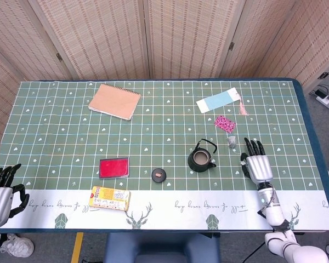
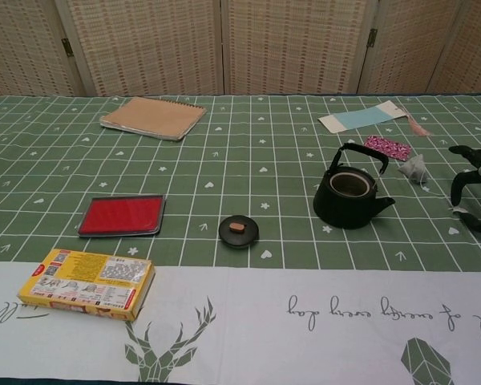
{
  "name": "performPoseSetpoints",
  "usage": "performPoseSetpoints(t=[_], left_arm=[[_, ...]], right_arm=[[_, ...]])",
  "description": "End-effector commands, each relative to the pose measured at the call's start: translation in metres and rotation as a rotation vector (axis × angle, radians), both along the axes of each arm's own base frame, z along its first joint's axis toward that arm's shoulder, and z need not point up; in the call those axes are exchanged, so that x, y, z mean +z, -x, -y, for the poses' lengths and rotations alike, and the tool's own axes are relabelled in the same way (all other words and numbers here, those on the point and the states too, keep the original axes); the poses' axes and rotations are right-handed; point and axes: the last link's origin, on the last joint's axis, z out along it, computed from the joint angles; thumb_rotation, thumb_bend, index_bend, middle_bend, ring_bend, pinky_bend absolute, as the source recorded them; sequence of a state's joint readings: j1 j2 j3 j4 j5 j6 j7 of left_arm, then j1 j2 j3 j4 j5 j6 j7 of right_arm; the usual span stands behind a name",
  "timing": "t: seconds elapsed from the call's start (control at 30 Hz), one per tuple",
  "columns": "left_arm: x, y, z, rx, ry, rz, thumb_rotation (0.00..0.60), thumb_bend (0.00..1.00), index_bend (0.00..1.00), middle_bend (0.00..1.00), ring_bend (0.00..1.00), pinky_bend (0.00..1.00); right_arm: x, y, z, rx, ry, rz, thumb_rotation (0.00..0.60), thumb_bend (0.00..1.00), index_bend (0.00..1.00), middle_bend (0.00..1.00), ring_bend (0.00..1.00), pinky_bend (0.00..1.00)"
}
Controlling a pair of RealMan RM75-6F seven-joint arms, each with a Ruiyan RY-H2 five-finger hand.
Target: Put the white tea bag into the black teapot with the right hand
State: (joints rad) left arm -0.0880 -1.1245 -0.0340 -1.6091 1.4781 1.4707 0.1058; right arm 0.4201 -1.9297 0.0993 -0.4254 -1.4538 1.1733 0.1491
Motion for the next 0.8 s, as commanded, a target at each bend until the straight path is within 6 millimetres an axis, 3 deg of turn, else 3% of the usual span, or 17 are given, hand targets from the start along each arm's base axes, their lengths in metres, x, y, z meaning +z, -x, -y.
performPoseSetpoints(t=[0.03, 0.8], left_arm=[[0.0000, 0.0000, 0.0001, 0.000, 0.000, 0.000, 0.600, 0.39, 0.00, 0.05, 0.04, 0.05], [-0.0001, -0.0013, 0.0019, -0.026, -0.001, 0.006, 0.600, 0.39, 0.00, 0.05, 0.04, 0.05]], right_arm=[[-0.0007, -0.0002, 0.0001, 0.000, -0.001, -0.002, 0.600, 0.43, 0.48, 0.00, 0.00, 0.00], [0.0028, 0.0018, 0.0033, -0.004, 0.021, -0.017, 0.600, 0.43, 0.64, 0.00, 0.00, 0.00]])
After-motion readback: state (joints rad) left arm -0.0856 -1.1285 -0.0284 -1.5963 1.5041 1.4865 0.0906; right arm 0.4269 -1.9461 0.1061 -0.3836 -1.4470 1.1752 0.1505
